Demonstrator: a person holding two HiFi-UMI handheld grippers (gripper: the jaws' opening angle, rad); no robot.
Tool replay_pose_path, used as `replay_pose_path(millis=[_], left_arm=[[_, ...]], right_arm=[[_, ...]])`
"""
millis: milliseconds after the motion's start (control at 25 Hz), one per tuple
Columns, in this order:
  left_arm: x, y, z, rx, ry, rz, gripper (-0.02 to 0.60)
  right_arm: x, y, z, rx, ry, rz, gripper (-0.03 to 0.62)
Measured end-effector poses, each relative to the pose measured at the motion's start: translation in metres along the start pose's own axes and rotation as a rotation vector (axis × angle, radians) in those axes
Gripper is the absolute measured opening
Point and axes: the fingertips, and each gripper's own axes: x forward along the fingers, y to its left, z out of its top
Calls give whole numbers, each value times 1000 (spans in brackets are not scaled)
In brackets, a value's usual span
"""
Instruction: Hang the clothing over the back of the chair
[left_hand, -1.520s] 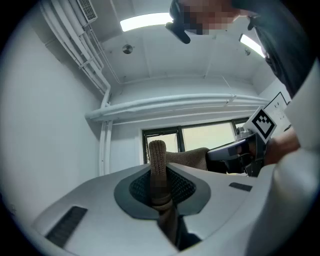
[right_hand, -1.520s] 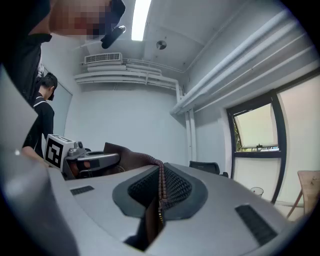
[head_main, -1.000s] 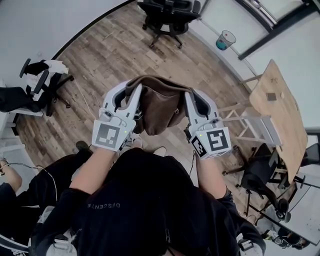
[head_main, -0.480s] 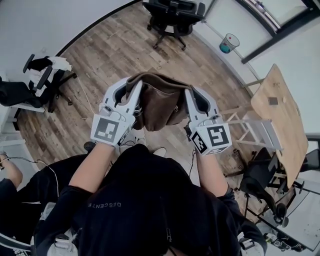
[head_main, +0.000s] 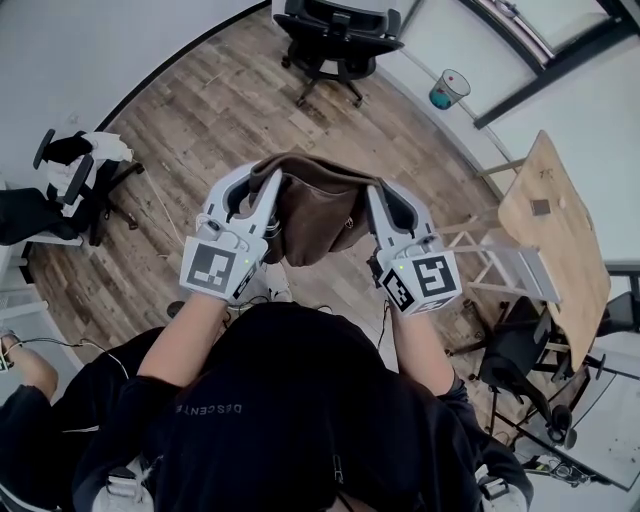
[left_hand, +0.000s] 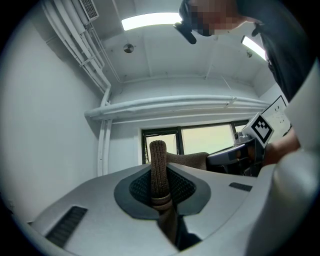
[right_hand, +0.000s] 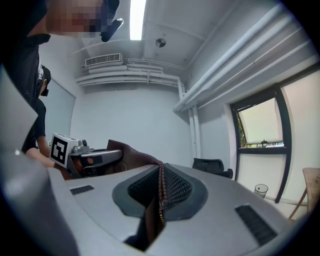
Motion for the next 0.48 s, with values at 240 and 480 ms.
replay_pose_path(millis=[240,480], left_arm=[[16,34,-2,-4,-13,-17,48],[26,71,0,7,-43,-33,48]], right_arm=[[35,-2,4,11,6,-21,35],[69,2,9,8,11,-45,35]])
